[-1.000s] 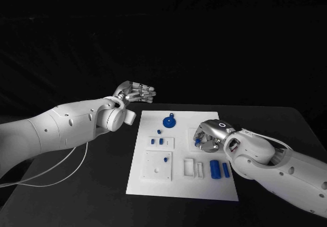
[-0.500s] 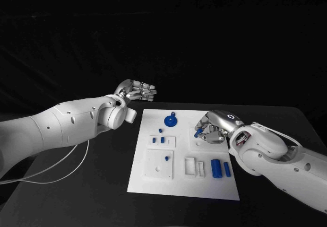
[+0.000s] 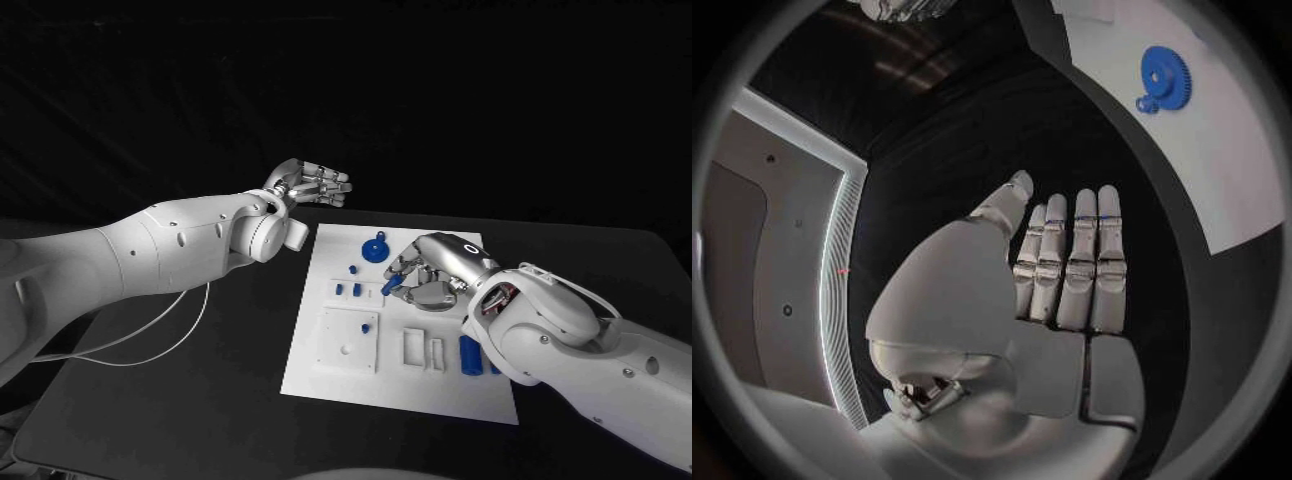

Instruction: Assemble the parts on the task board

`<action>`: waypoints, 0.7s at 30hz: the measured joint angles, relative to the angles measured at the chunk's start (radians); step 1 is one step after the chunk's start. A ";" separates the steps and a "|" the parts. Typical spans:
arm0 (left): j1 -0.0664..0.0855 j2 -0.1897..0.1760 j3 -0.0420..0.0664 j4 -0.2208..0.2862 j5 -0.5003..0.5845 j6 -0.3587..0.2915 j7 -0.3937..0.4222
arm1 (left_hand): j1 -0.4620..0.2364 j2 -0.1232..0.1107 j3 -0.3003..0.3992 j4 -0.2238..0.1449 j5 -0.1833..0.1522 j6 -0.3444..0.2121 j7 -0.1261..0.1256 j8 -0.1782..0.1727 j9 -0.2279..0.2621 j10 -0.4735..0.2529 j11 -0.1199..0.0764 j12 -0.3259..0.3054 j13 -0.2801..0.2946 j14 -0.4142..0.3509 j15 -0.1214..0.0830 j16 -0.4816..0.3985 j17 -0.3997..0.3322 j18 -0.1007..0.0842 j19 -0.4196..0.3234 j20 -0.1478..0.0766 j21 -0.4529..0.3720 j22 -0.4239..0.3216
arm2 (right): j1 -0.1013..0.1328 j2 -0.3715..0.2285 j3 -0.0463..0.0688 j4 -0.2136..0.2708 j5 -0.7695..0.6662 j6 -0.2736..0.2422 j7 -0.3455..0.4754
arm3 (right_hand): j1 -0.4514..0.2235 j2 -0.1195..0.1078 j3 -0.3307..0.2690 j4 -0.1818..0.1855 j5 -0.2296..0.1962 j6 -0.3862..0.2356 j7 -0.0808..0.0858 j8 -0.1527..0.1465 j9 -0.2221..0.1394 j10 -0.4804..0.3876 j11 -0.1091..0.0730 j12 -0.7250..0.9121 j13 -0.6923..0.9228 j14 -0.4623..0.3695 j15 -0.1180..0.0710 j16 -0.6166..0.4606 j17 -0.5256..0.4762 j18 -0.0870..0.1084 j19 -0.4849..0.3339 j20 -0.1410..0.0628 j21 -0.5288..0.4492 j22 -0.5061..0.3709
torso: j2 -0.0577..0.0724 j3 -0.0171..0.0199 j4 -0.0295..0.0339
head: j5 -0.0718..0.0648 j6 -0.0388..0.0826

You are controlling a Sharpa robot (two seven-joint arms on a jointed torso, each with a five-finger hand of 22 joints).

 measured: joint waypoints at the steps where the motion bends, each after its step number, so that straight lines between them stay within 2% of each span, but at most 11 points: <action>1: 0.000 0.003 0.000 -0.001 0.000 0.000 0.000 | 0.000 0.000 0.000 0.000 0.000 0.000 0.000 0.000 0.000 0.000 0.000 0.000 0.000 0.000 0.000 0.000 0.000 0.000 0.000 0.000 0.000 0.000 | 0.000 0.010 -0.009 0.002 0.000 0.000 0.003 | -0.002 0.002 -0.004 -0.004 0.002 0.000 0.000 0.000 0.000 0.000 0.000 -0.001 0.001 0.000 0.000 0.000 0.000 0.000 0.000 0.000 -0.001 -0.001 | 0.000 0.0000 0.0002 | 0.002 -0.001; 3: -0.001 0.007 0.000 -0.002 0.000 0.000 0.000 | 0.000 0.000 0.000 0.000 0.000 0.000 0.000 0.000 0.000 0.000 0.000 0.000 0.000 0.000 0.000 0.000 0.000 0.000 0.000 0.000 0.000 0.000 | 0.000 0.025 -0.025 0.002 -0.003 0.000 0.008 | -0.003 0.003 -0.004 -0.004 0.002 -0.001 0.001 0.000 0.013 0.000 0.000 -0.001 0.022 0.000 0.000 0.000 0.000 0.000 0.000 0.000 -0.005 -0.001 | -0.001 0.0000 0.0007 | 0.009 -0.004; 8: -0.004 0.019 -0.001 -0.005 0.002 0.001 0.000 | 0.000 0.000 0.003 0.003 0.000 0.000 0.000 0.000 0.000 0.000 0.000 0.000 0.000 0.000 0.000 0.000 0.000 0.000 0.000 0.000 0.000 0.000 | -0.001 0.062 -0.074 -0.003 -0.028 0.000 0.026 | -0.003 0.004 -0.008 -0.008 0.002 -0.002 0.001 0.003 0.013 0.000 0.000 -0.001 0.035 0.000 0.000 0.000 0.000 0.000 0.000 0.000 -0.005 -0.001 | -0.001 -0.0001 0.0022 | 0.023 -0.012; 13: -0.005 0.025 -0.001 -0.006 0.003 0.001 0.000 | 0.000 0.000 0.003 0.003 0.000 0.000 0.000 0.000 0.000 0.000 0.000 0.000 0.000 0.002 -0.002 0.000 0.000 0.000 0.000 0.000 0.000 0.000 | -0.001 0.086 -0.115 -0.019 -0.061 -0.001 0.040 | -0.003 0.004 -0.008 -0.008 0.002 -0.002 0.001 0.003 0.014 -0.002 -0.002 -0.002 0.036 0.000 0.000 0.000 0.000 0.000 0.000 0.000 -0.005 -0.001 | 0.000 -0.0001 0.0021 | 0.040 -0.023; 16: -0.005 0.028 -0.001 -0.007 0.004 0.001 0.000 | 0.000 0.000 0.003 0.003 0.000 0.000 0.000 0.000 0.000 0.000 0.000 0.000 0.000 0.011 -0.011 0.000 0.002 0.000 0.000 0.000 0.000 0.000 | -0.003 0.101 -0.132 -0.029 -0.082 -0.001 0.048 | -0.003 0.004 -0.010 -0.010 0.002 -0.003 0.002 0.003 0.014 -0.002 -0.002 -0.003 0.044 0.000 0.000 0.000 0.000 0.000 0.000 0.000 -0.005 -0.001 | 0.001 -0.0002 0.0013 | 0.049 -0.027; 21: -0.006 0.033 -0.001 -0.008 0.004 0.001 0.000 | 0.000 0.000 0.003 0.003 0.000 0.000 0.000 0.000 0.000 0.000 0.000 0.000 0.000 0.011 -0.011 0.000 0.002 0.000 -0.004 -0.004 0.000 0.000 | -0.009 0.122 -0.147 -0.044 -0.109 -0.002 0.056 | -0.003 0.004 -0.011 -0.010 0.002 -0.002 0.002 0.003 0.014 -0.002 -0.002 -0.004 0.049 0.000 0.000 0.000 0.000 0.000 0.000 0.000 -0.005 -0.001 | 0.001 0.0004 0.0004 | 0.062 -0.032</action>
